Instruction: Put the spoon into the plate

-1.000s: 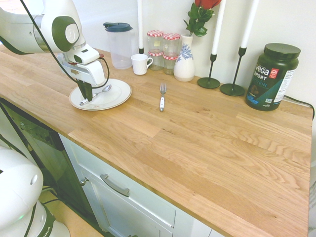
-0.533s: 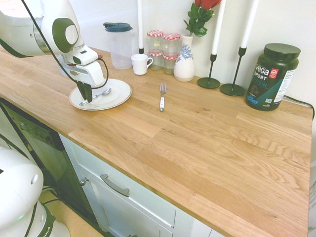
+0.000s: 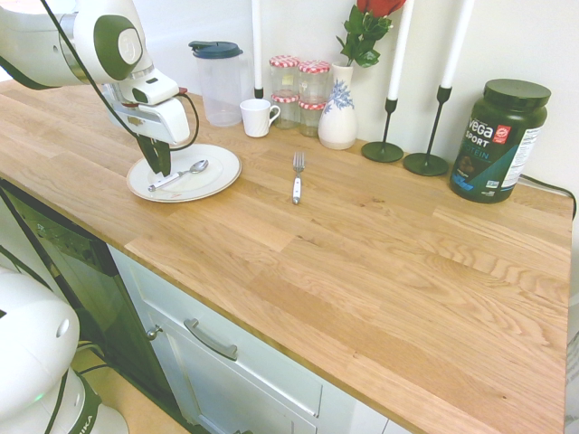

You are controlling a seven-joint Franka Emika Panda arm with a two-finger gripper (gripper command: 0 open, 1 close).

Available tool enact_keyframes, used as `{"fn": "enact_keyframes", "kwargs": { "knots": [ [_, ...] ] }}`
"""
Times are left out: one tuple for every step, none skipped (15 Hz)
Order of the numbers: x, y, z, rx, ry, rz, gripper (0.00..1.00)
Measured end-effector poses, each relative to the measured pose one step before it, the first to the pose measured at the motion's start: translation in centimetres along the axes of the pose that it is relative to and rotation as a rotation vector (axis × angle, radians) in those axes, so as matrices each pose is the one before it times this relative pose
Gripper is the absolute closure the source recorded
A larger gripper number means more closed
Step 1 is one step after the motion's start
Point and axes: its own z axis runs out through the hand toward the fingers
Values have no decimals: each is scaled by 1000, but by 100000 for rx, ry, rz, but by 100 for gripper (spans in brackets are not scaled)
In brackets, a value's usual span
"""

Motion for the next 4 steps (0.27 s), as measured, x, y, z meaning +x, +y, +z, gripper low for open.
{"fn": "enact_keyframes", "kwargs": {
  "knots": [
    [56, -150, -235, 306, 91, 42, 0],
    [153, -194, -588, -250, 122, 415, 0],
    [408, -170, -1287, -773, 347, 928, 0],
    [664, -2, -1822, -731, 580, 1395, 0]
  ]
}}
